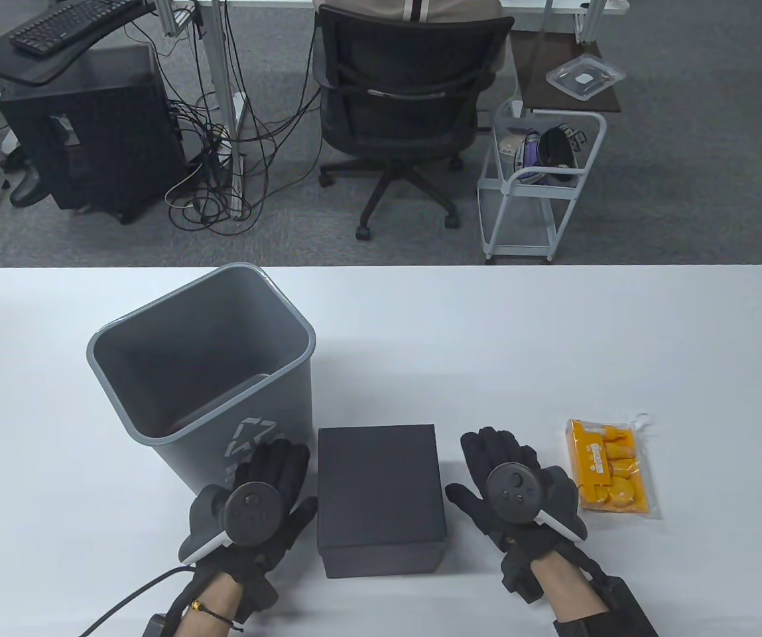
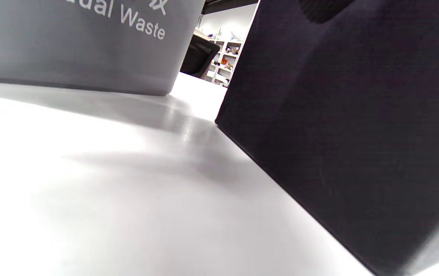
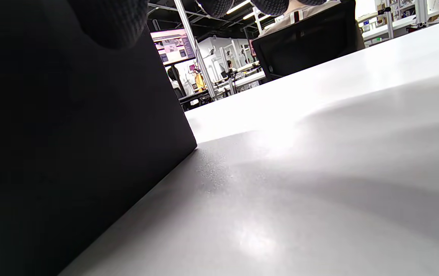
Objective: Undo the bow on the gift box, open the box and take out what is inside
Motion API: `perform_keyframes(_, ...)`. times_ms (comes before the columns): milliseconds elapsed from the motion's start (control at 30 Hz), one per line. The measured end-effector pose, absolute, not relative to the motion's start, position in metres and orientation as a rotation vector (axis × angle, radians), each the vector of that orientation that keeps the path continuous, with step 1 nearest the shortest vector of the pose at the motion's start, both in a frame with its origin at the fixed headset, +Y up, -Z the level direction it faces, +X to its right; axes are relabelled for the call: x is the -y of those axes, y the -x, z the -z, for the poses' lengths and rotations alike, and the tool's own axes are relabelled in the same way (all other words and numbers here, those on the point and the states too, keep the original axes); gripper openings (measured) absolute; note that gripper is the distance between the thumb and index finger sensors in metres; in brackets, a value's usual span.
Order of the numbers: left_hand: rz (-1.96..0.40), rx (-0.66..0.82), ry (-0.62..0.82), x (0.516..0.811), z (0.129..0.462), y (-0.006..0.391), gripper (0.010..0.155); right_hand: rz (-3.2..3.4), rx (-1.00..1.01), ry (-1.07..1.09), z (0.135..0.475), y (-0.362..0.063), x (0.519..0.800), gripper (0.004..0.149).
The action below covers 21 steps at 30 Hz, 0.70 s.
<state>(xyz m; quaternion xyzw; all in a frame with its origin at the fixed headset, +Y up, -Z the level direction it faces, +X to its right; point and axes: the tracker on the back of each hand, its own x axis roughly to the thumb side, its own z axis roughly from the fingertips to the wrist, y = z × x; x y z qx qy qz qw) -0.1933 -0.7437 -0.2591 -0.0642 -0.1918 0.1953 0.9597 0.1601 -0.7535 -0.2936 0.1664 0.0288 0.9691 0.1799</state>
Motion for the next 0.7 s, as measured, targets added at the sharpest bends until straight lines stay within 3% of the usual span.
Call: perform_keyframes(700,-0.435,0.398,0.181,0.7470,0.2614,0.1903,0.073,-2.737,-0.139,-0.462,0.2940,-0.1605,0.7552,0.076)
